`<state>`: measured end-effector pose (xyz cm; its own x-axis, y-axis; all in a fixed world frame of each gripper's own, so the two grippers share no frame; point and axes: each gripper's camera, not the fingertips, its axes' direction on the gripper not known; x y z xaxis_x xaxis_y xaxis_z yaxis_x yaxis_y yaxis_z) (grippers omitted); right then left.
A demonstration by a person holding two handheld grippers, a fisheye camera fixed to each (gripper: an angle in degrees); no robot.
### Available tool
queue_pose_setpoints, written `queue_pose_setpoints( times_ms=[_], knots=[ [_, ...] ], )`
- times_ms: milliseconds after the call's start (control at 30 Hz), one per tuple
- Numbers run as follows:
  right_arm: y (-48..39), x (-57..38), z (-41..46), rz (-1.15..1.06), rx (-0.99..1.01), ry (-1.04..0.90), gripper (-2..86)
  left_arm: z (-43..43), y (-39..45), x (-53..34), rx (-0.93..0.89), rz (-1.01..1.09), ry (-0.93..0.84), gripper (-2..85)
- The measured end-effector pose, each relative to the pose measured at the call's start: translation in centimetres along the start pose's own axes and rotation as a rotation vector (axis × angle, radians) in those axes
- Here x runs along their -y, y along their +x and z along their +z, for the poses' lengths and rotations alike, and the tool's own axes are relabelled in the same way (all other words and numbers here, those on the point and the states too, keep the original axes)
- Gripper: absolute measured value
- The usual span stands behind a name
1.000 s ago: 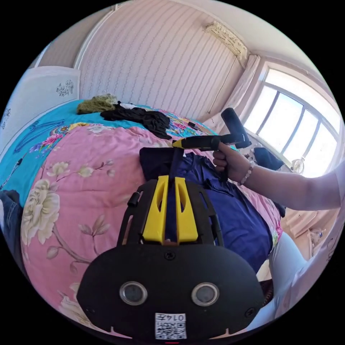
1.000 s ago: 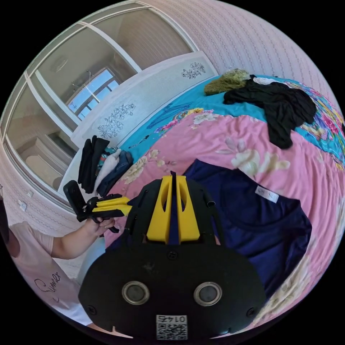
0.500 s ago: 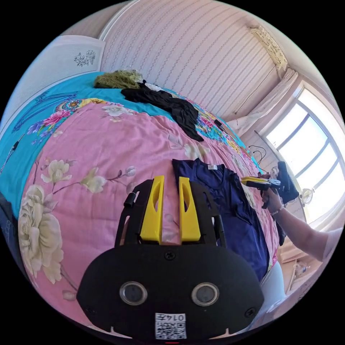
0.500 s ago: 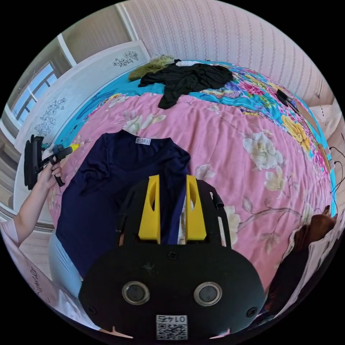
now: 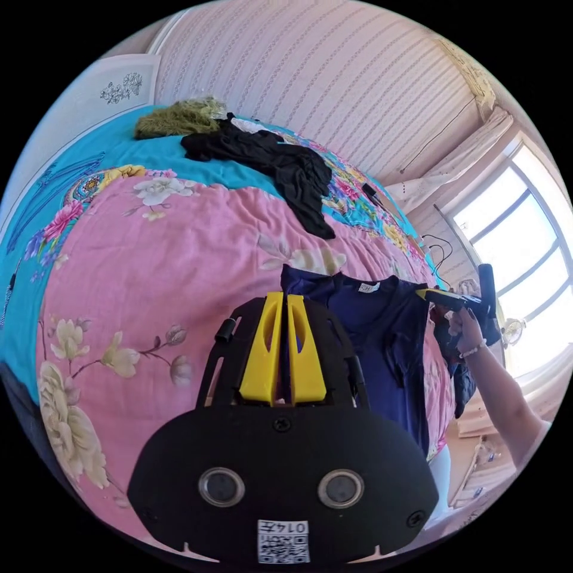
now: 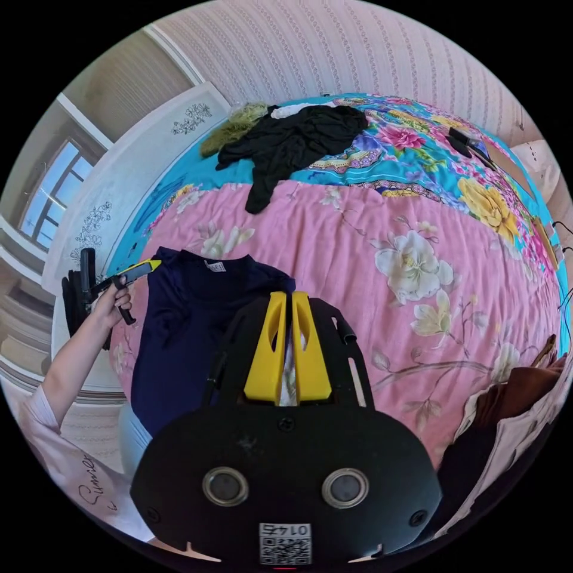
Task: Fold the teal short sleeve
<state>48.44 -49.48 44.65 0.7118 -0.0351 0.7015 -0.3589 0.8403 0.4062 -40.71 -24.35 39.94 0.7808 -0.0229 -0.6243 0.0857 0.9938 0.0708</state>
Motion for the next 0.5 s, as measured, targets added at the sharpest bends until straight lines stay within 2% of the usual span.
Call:
queue_pose_setpoints(
  times_ms=[200,367,500],
  knots=[
    [-3.7,-4.8,-9.8,-0.021,0.071,0.036,0.6,-9.0,3.6,-4.6,-0.021,0.029,0.024,-1.0],
    [-7.4,-8.3,-17.8,-0.055,0.099,0.078,0.6,-15.9,5.4,-9.0,-0.083,-0.014,0.118,-1.0],
    [-9.1,-7.9,-22.0,-0.080,0.074,0.086,0.6,-18.1,6.7,-8.5,-0.079,-0.034,0.143,-1.0]
  ],
)
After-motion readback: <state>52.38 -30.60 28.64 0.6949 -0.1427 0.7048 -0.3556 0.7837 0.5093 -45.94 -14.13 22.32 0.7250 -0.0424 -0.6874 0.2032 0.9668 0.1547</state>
